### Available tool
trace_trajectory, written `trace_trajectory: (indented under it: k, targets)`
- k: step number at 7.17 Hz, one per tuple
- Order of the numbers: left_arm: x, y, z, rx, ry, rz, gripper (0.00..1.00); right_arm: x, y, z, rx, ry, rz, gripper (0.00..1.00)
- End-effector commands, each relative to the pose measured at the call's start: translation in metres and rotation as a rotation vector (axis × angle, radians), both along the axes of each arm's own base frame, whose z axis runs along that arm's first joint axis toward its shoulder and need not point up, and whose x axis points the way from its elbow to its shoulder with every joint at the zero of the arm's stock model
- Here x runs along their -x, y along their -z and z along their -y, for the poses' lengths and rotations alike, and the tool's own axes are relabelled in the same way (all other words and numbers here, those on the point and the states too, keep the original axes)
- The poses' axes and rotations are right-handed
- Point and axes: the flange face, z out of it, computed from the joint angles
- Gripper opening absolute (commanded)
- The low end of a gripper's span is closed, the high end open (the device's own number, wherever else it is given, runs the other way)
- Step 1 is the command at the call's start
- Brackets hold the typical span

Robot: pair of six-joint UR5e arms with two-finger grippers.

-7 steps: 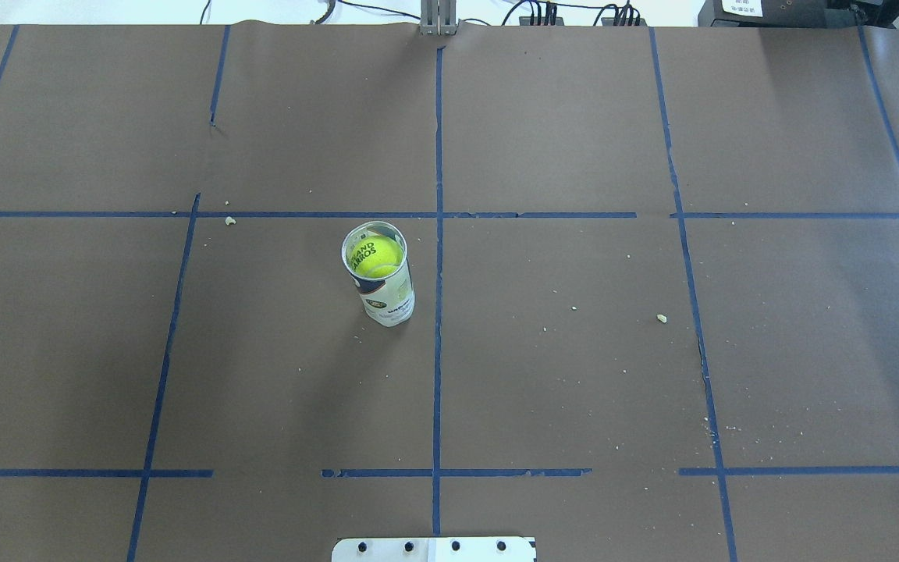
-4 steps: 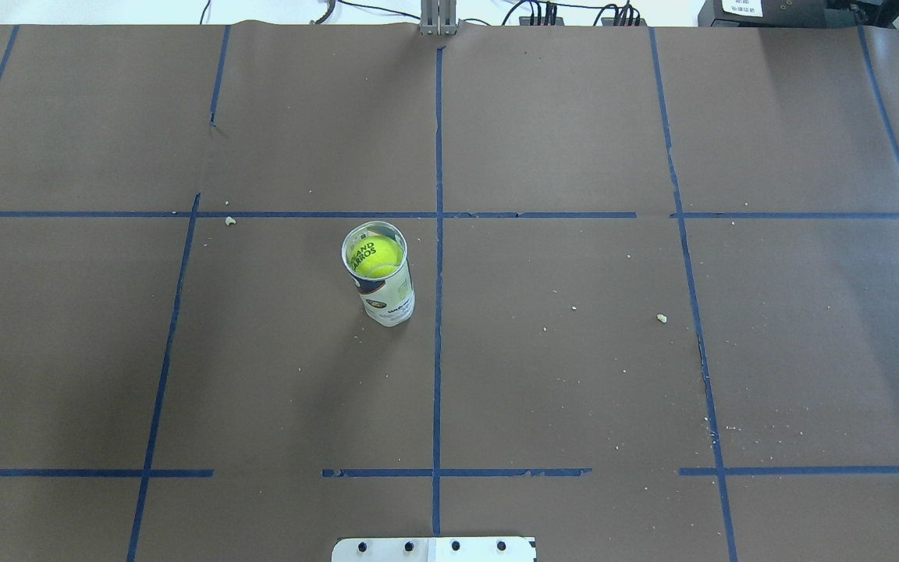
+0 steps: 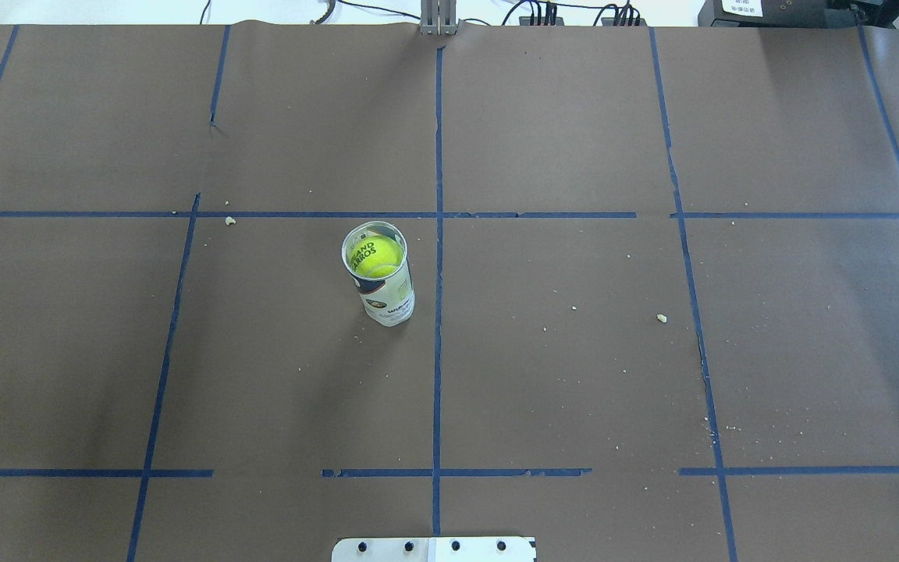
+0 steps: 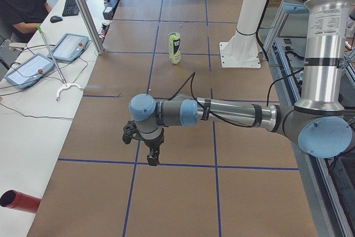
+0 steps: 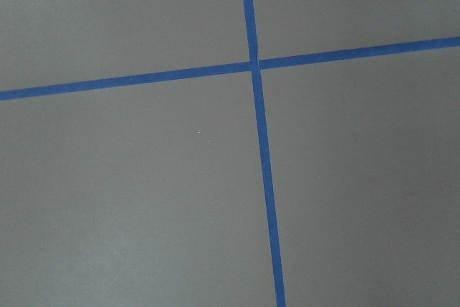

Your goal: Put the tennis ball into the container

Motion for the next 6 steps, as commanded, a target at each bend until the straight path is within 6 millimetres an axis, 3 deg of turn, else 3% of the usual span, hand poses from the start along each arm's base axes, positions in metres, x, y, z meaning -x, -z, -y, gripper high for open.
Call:
trace_trajectory:
  k: [1,6]
  targets:
    - [0.0003,-0.0161,-0.0111,0.006,0.001,0.0,1.0,-0.0003,0.0,0.0,0.0,-0.001,0.0,1.0]
    - [0.0094,-0.0153,-0.0114,0.003,0.021,0.0,1.0,-0.0003,0.0,0.0,0.0,-0.001,0.0,1.0]
